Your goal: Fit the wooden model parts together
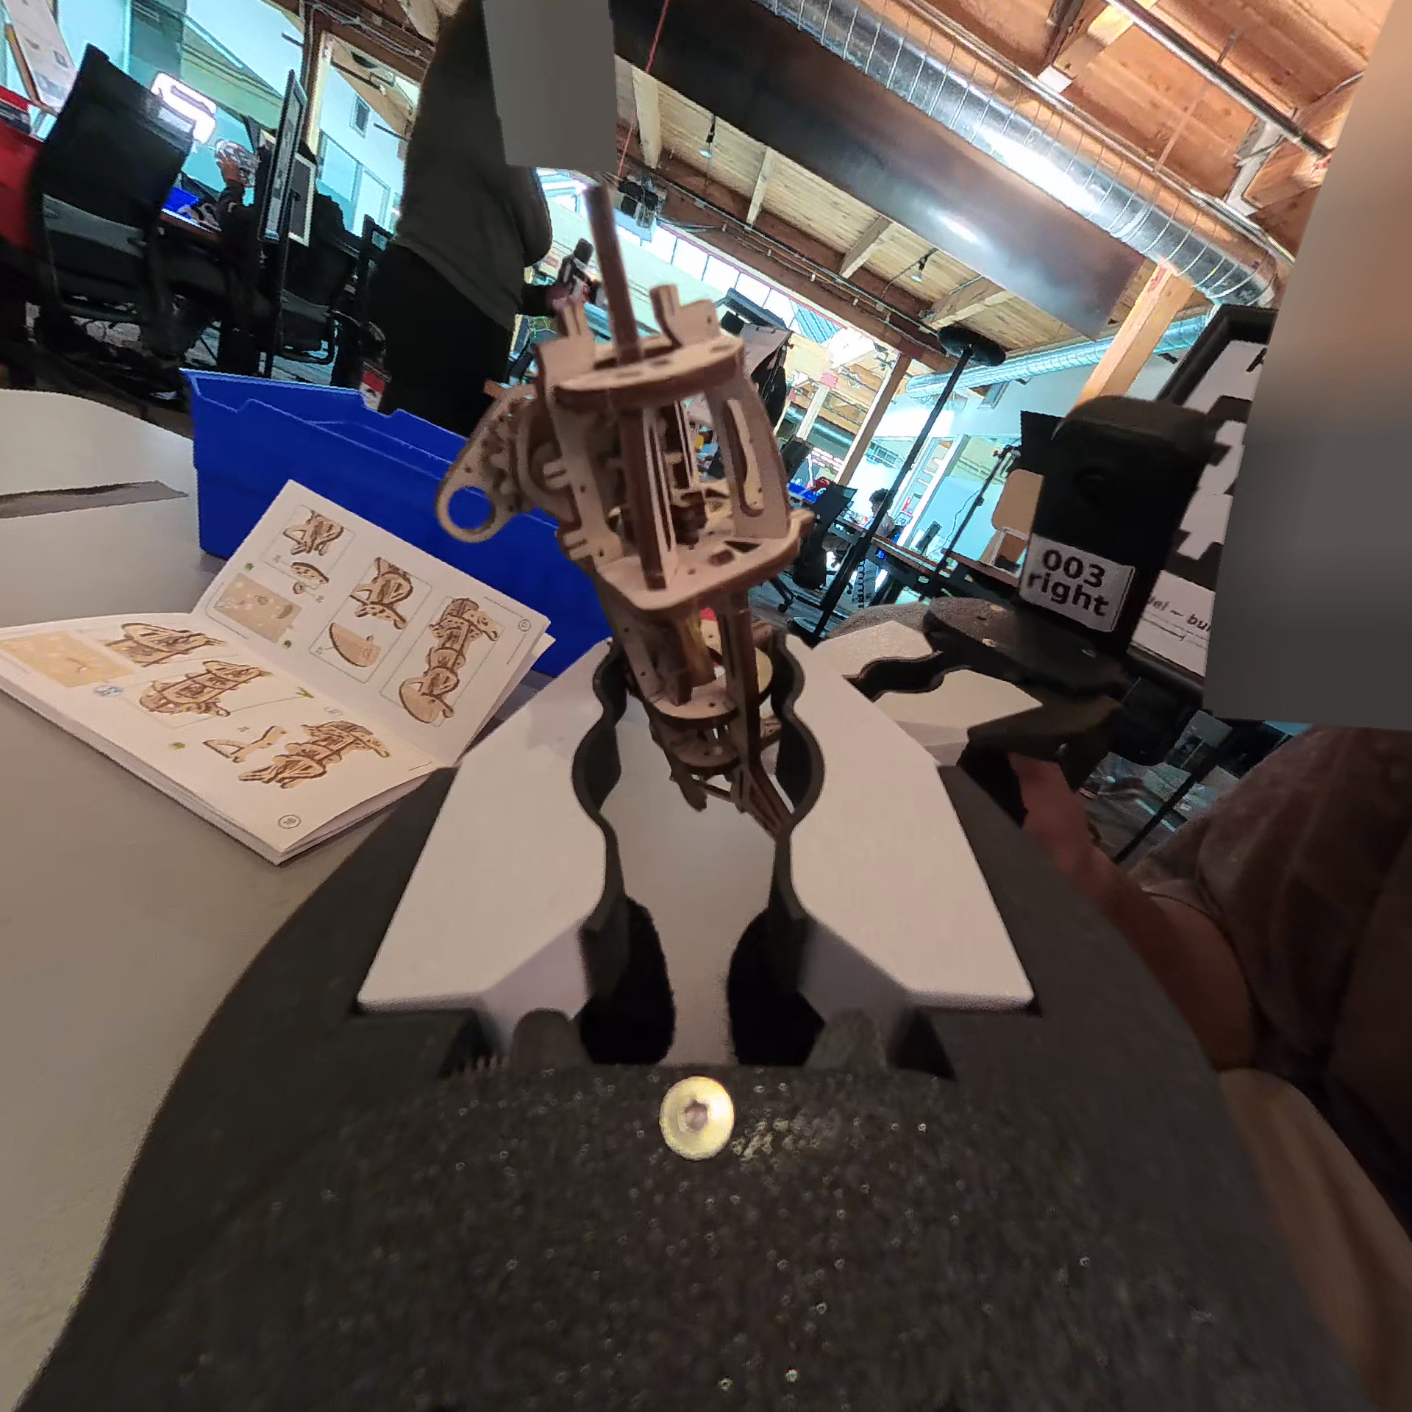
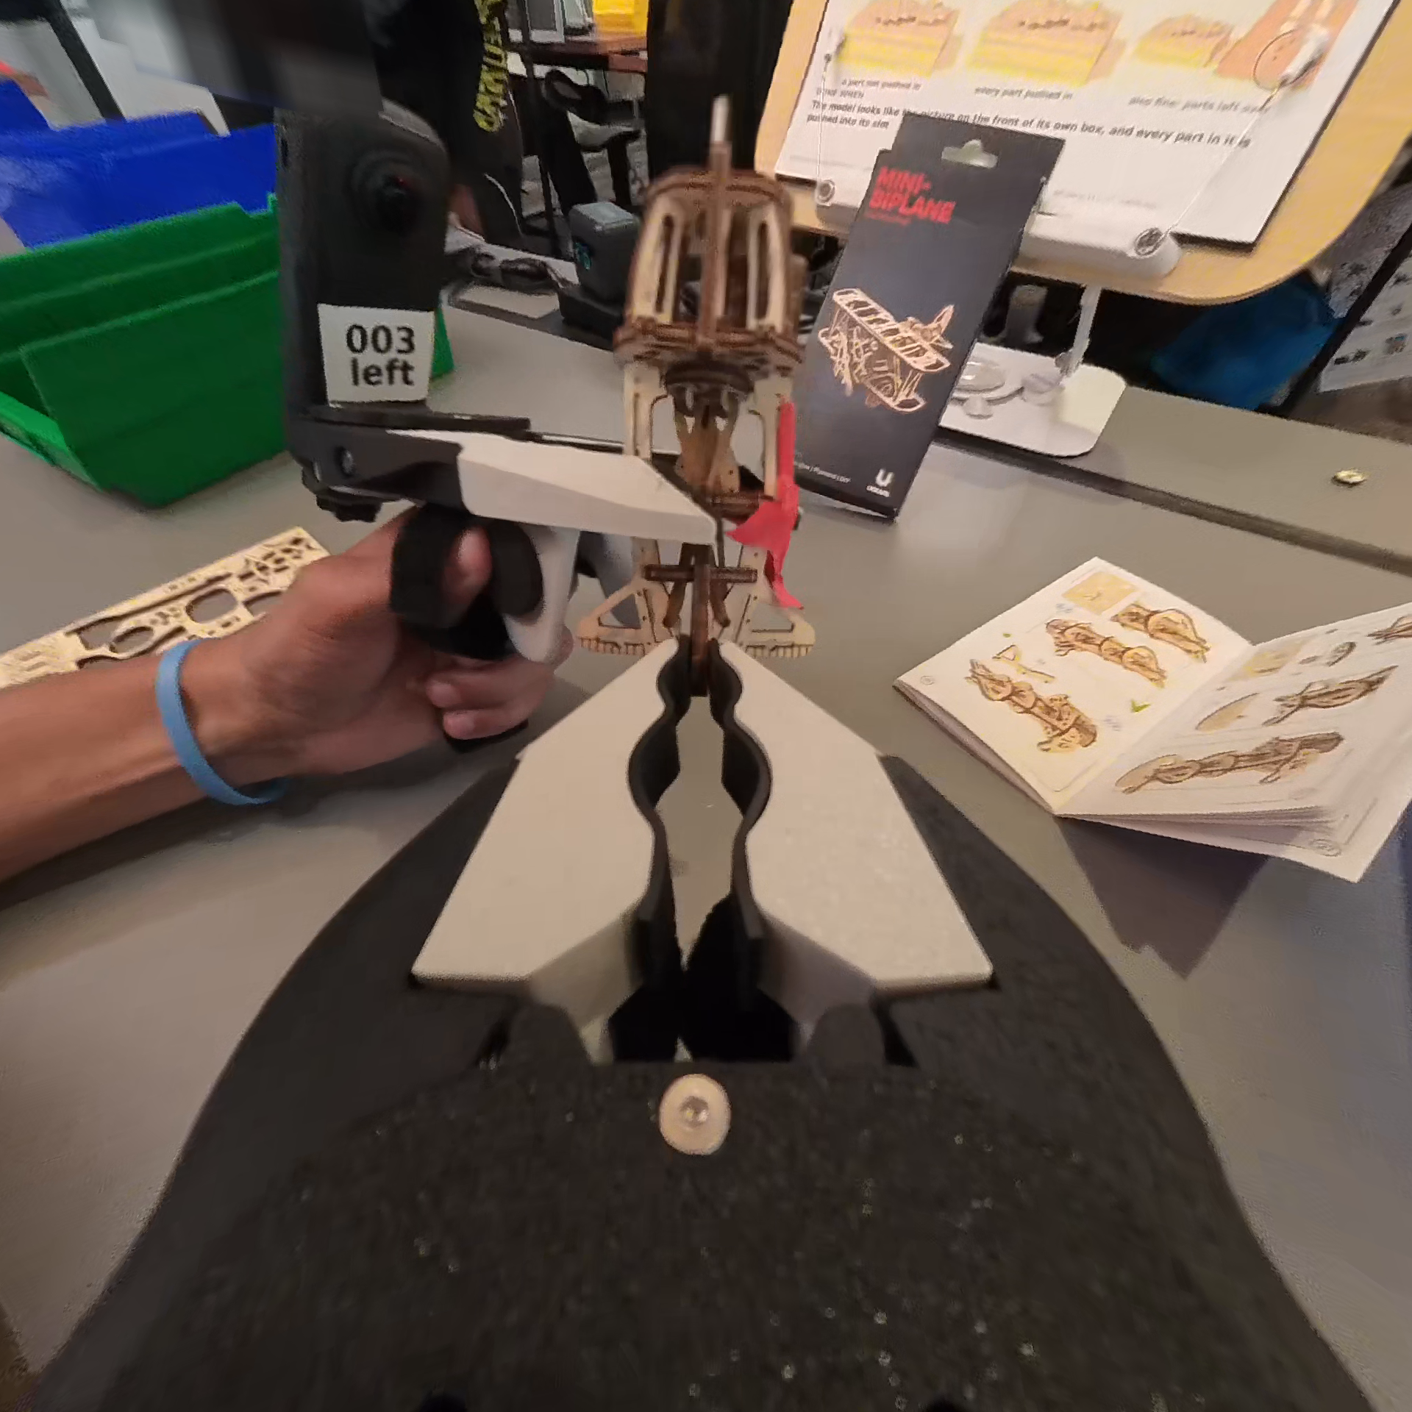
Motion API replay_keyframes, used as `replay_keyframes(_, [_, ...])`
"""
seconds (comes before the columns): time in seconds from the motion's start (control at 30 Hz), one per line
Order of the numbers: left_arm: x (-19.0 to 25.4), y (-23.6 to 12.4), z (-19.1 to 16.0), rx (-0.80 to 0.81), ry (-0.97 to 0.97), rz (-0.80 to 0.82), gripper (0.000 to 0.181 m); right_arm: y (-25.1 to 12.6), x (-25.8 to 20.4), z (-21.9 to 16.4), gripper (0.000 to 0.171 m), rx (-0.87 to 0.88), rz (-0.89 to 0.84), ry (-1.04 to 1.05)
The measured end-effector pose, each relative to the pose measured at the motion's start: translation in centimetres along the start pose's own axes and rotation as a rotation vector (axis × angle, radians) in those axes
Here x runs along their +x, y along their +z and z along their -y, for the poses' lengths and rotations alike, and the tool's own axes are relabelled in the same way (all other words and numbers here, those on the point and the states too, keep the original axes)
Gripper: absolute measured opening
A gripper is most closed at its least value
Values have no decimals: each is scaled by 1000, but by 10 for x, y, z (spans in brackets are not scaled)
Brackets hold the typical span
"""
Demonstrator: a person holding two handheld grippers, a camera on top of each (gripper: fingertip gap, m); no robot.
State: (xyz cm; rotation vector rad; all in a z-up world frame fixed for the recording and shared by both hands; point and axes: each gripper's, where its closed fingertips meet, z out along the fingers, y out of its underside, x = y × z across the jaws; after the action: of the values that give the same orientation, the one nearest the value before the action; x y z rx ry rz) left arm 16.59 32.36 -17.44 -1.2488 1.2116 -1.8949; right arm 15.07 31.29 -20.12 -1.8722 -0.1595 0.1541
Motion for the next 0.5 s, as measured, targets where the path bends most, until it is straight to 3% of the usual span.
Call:
replay_keyframes(0.03, [-1, 1, -1, -7, 7, 10, 35, 0, 2, -1, 2, -4, -7, 0])
replay_keyframes(0.2, [-6, -1, -4, -25, 42, 68, 35, 5, 3, -7, 2, -36, -72, -50])
replay_keyframes(0.4, [-1, -4, 2, 5, 26, 24, 35, 7, -7, 0, 3, 4, 70, 61])
replay_keyframes(0.5, [2, -5, 3, 8, 17, 5, 35, 0, -12, 7, 16, 48, 173, 126])
